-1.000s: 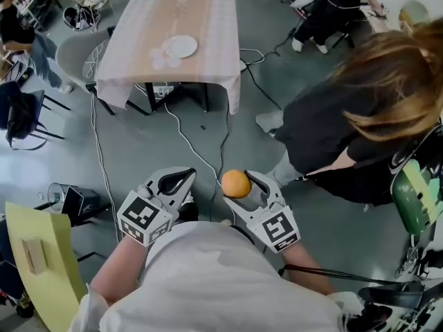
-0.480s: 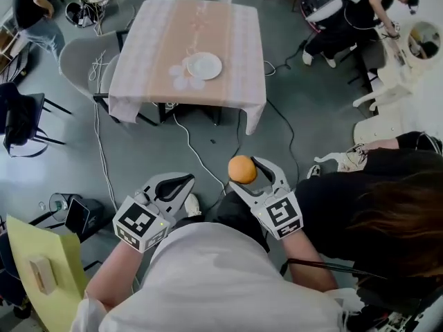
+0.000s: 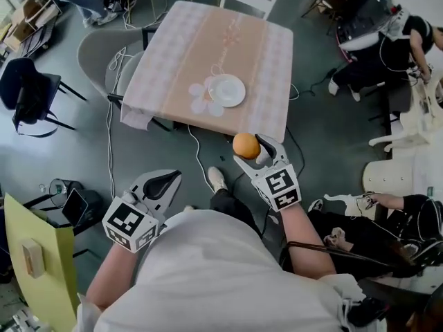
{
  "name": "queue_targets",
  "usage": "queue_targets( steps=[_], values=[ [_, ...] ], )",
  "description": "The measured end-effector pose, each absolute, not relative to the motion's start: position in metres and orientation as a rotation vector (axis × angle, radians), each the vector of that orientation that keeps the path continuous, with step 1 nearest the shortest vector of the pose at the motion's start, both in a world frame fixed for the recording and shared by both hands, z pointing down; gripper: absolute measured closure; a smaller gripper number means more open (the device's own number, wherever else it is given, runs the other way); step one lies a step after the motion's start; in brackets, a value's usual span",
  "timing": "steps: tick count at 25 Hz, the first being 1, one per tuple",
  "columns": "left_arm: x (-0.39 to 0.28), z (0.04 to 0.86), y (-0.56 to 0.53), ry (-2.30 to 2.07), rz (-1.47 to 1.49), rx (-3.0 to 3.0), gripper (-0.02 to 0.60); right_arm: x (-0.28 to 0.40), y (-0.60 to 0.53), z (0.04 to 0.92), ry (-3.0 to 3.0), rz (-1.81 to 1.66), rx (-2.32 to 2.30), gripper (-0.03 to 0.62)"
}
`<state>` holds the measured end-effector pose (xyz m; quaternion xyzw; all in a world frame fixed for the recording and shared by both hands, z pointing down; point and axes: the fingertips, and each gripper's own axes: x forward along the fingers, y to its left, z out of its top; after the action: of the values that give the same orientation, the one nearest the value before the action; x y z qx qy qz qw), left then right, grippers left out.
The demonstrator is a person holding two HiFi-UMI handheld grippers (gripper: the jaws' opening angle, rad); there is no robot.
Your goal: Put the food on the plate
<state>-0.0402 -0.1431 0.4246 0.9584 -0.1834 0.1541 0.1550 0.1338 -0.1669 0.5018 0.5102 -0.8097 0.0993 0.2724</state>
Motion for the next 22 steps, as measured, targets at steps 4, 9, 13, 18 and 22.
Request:
queue_targets(
  steps=[4, 9, 13, 18, 22],
  values=[
    [-0.015, 0.410, -0.187, -0.619, 0.433, 2.746, 0.571, 0.162, -0.234, 0.516, -2.200, 0.245, 1.287, 0.261],
    [0.008, 0.400, -0.227, -0.738, 0.434, 2.723, 0.572, 0.193, -0.305, 0.544, -2.189, 0.218, 1.170, 0.261],
    [0.005, 0.403, -0.245, -0.852, 0.452, 2.656, 0.571, 0.207, -0.348, 0.589, -2.119, 0.229, 1.053, 0.261],
    [-0.008, 0.408, -0.256, -0.991, 0.479, 2.569, 0.572, 0.205, -0.392, 0.636, -2.075, 0.235, 0.939, 0.261],
    [-0.017, 0.410, -0.260, -1.077, 0.479, 2.516, 0.571, 0.201, -0.418, 0.658, -2.051, 0.210, 0.883, 0.261]
  ],
)
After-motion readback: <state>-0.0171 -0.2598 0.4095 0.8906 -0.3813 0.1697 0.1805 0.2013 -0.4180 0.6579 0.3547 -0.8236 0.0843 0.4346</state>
